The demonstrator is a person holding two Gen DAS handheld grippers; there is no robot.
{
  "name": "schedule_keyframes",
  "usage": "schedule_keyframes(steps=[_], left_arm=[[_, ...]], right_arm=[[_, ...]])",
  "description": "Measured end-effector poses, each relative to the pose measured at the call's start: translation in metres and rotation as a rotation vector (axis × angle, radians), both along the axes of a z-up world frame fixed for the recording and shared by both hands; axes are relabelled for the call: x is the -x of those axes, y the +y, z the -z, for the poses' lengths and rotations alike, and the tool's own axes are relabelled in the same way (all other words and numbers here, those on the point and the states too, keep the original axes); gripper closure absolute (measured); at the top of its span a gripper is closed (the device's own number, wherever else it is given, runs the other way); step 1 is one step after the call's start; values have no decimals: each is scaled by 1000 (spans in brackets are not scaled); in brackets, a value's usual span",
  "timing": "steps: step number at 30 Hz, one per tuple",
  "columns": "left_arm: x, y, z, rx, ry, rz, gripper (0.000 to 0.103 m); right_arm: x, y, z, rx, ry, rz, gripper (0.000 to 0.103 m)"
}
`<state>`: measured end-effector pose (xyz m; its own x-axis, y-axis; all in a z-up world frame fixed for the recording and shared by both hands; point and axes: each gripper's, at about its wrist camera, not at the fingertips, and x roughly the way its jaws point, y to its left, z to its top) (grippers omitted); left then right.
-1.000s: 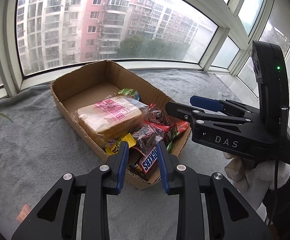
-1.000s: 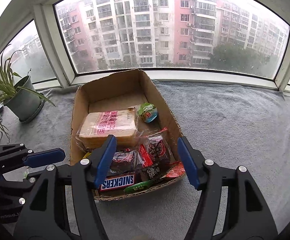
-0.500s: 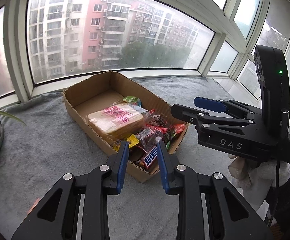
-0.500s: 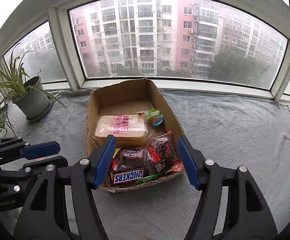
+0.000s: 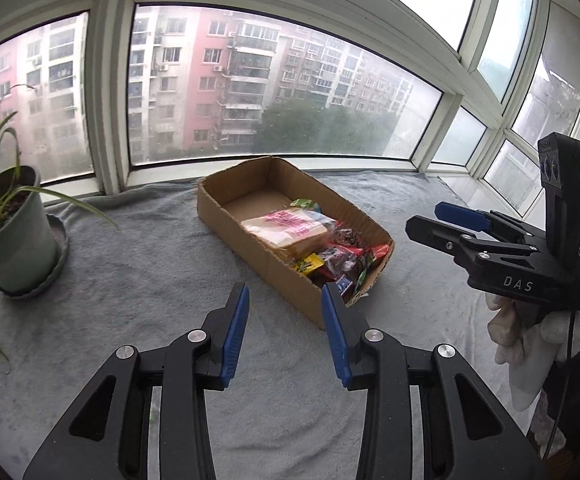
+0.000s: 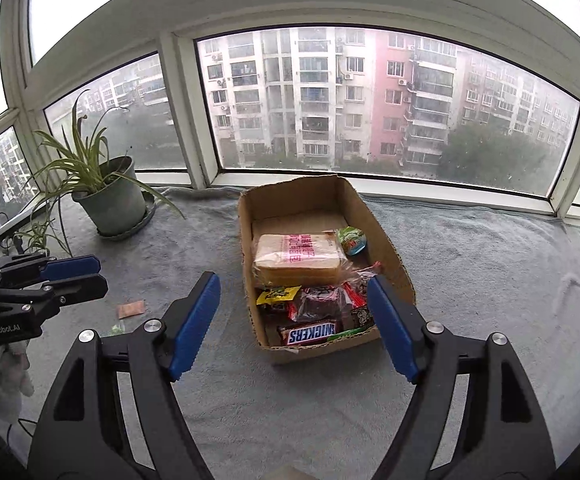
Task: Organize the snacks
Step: 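Withdraw both tools from the box toward the last two candies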
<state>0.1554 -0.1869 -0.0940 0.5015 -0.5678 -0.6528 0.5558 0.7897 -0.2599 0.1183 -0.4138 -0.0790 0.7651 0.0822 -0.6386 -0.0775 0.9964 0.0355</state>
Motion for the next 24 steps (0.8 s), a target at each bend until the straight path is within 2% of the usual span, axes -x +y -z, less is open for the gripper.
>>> schedule_keyframes(steps=[4,9,13,22,24], left_arm=[[10,41,6,-10,2,-60,66],[20,98,25,-10,49,-161,66],[25,127,43,-30,89,-209,66],[22,144,61,-41,119,-223,66],[22,140,66,-45,123,-198,66]], right_arm=[[13,19,1,-11,-2,-50,21],[23,50,12,-26,23,-135,21],[26,82,24,-4,49,-218,21],[14,140,64,-9,146,-347,21],[3,146,69,-21,165,-367,29]])
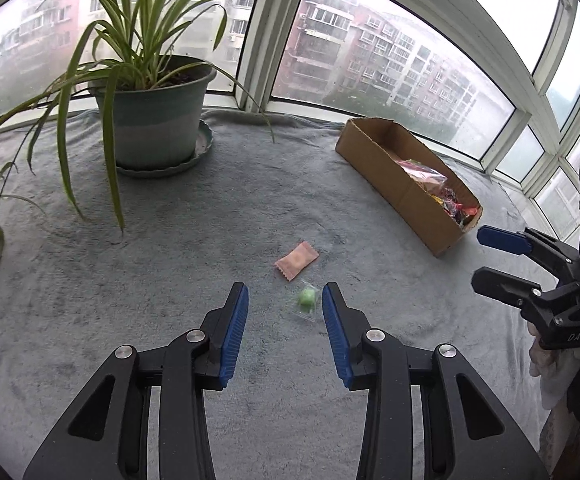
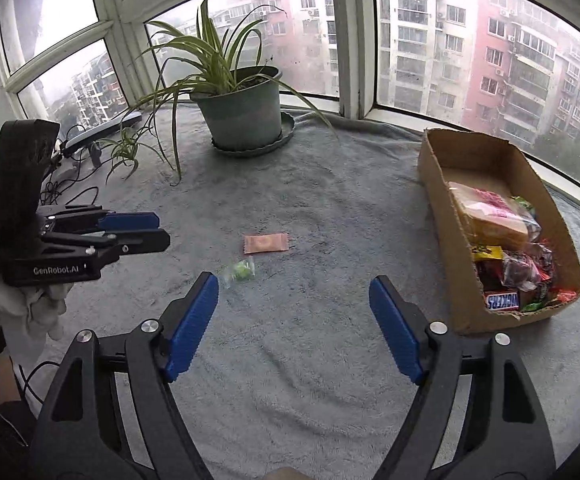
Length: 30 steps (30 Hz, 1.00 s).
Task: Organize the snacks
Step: 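Withdraw both tools from the box toward the last two candies, then grasp the green wrapped candy with the left tool while the right tool grasps the pink candy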
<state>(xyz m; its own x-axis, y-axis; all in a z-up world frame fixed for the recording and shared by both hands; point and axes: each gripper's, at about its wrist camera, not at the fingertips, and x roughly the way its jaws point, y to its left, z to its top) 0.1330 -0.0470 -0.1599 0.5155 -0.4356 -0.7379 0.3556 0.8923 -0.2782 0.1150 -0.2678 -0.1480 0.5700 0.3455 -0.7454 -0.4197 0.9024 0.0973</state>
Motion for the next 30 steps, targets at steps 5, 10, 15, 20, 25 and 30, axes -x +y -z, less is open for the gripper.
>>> schedule_keyframes(steps=[5,10,15,20,25,30], left_arm=[[5,-15,17,0,32,63,66],[4,-27,31,-13,52,103,66],[-6,-31,41,-17,69,104,66],[-17,-43,49,-56,52,129,66],[-21,-48,59,-62,51,127,68],[-22,-49,65,-69,48,128,74]], right_arm=[[-35,8,13,25,65,-59,47],[-63,21,24,102,103,-171,53],[-81,42,38,175,120,-291,59],[-95,61,50,225,136,-406,67],[-101,76,56,284,135,-534,67],[-105,87,67,344,148,-623,68]])
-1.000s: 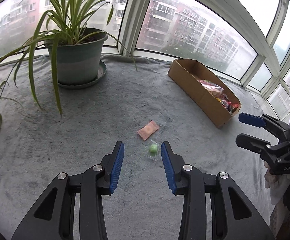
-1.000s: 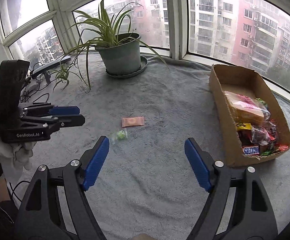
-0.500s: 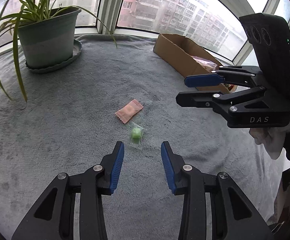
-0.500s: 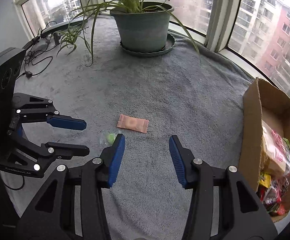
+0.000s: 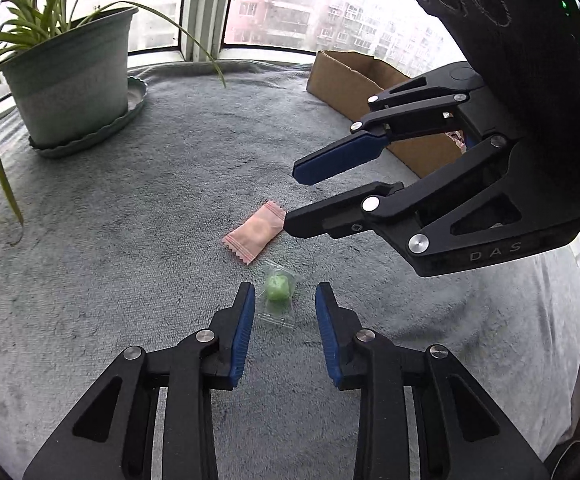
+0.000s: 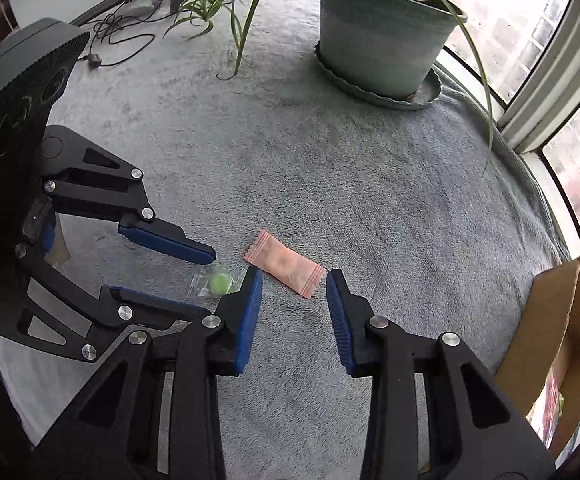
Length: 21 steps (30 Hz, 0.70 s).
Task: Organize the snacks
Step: 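Grasp the green wrapped candy with the left tool while the right tool grasps the pink candy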
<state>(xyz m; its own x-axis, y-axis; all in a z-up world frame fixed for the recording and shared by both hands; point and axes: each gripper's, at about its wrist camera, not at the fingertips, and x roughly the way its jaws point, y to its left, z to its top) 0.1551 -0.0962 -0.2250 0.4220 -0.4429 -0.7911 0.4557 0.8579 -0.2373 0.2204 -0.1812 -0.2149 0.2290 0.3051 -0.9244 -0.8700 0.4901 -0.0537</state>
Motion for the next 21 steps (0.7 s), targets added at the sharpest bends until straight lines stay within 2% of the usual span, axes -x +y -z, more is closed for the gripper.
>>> schedule_keyframes(steps=[9,11,13,21], left_arm=[[-5,-4,7,0,-1,-19,74],[-5,-4,8,-5,-9,-35,81],[-5,-2,9,7,-8,-50,84],[3,1,9,12,-4,-53,85]], right_arm=[[-2,11,15,40,-17,-94,68],[-2,14,17,41,-14,-113,68],[0,17,19,54,-14,-135,68],[1,24,24,86,-44,-192,68]])
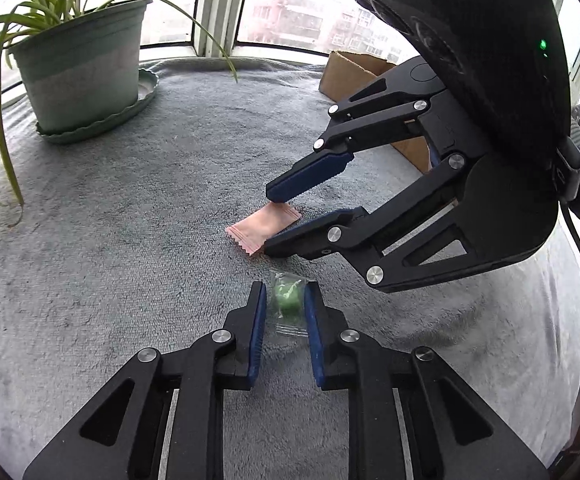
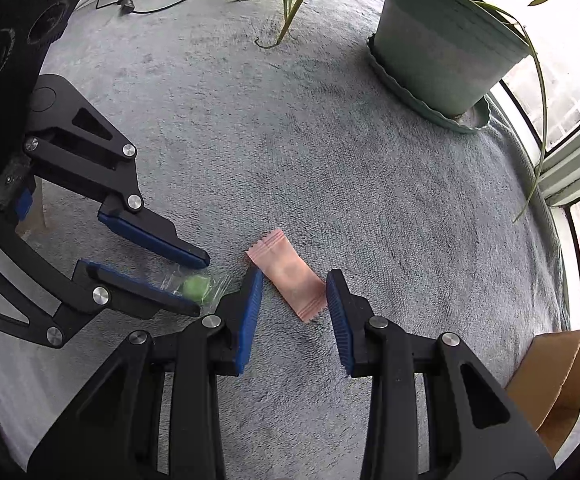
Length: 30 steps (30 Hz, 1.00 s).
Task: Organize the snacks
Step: 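Grasp the green wrapped candy with the left tool while the right tool grasps the pink candy, then carry the green and pink candies over the box with both tools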
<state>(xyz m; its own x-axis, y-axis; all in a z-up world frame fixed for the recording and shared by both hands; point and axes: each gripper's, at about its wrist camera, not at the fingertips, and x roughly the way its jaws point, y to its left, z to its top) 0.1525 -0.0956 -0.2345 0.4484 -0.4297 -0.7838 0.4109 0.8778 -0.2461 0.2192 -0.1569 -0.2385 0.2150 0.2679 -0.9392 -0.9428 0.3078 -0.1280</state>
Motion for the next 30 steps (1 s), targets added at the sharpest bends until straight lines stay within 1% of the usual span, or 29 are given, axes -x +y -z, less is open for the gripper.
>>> schedule_keyframes(steps=[2,4,6,7,8,13,17,23,30], left_arm=[[1,1,0,6,4,-4,85],[0,1,0,15,11,-13,85],[0,2,-1,20,13,-21,85],[0,3,-1,21,14,-25,85],[1,3,-1,22,15,-27,85],[2,2,-2,18,13,-34,86],[2,1,-2,11,10,-37,86],[3,6,-3,15,7,-60,87],[6,14,-4,17,3,-88,87]], right_arm=[[0,2,0,2,-5,-6,68],[-2,4,0,-5,9,5,68],[-6,4,1,-26,43,27,73],[-7,3,1,-38,68,35,79],[-8,3,1,-44,75,47,80],[-7,0,1,-70,77,107,81],[-9,-4,1,-112,87,178,82],[-6,-13,0,-159,66,288,82],[-7,-33,-9,-262,64,411,82]])
